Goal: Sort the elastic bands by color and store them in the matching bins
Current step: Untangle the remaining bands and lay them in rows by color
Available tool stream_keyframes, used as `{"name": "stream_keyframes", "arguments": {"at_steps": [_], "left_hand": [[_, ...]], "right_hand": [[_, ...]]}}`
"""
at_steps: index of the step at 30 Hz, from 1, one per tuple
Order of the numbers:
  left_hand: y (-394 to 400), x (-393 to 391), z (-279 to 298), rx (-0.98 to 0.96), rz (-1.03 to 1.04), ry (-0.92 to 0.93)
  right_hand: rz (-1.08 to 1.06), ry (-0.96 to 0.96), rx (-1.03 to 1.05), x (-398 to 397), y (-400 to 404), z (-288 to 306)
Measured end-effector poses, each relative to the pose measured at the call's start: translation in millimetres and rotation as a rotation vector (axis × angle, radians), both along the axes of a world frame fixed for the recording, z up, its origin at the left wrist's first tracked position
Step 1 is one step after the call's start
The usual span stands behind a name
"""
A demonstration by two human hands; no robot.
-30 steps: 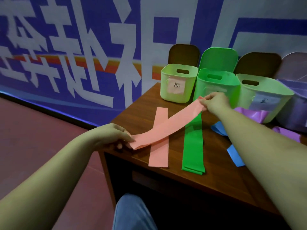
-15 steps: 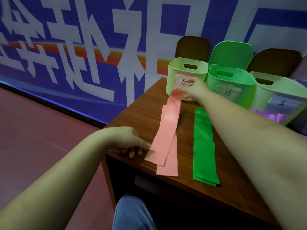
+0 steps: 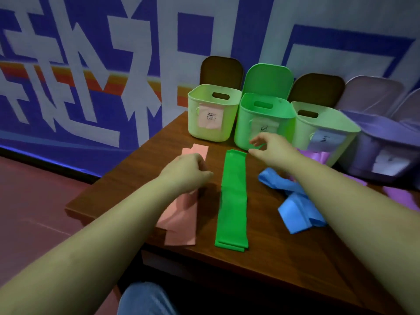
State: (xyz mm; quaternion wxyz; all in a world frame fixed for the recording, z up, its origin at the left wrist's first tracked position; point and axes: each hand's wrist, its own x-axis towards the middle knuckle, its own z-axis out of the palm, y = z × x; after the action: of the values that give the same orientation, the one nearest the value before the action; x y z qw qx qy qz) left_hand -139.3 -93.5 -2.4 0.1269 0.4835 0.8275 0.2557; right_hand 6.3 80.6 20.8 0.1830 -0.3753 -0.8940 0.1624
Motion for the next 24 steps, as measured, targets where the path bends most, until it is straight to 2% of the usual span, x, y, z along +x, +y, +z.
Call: {"name": "stream_keyframes", "arguments": {"at_steps": [5,11,16,24], "left_hand": [[52.5,62.0,-6.6,0.06,-0.175,0.065],[101.2,114.0,-14.9,0.112,-0.302,0.111],[140.6,135.1,-14.7,0.157,-0.358,0.178],[176.0,141.5,-19.7,0.073,-0.393,0.324]], "right_hand": [[-0.153,0.017,0.022,89.9,27.4,1.4],[-0.289,0.062,-0.049,167.4,48.1,-14.8],[-0.248,0.087,-0.078,178.8,51.9,-31.6],[-0.14,0.214,-0.122,163.9,53.9,-43.0]]}}
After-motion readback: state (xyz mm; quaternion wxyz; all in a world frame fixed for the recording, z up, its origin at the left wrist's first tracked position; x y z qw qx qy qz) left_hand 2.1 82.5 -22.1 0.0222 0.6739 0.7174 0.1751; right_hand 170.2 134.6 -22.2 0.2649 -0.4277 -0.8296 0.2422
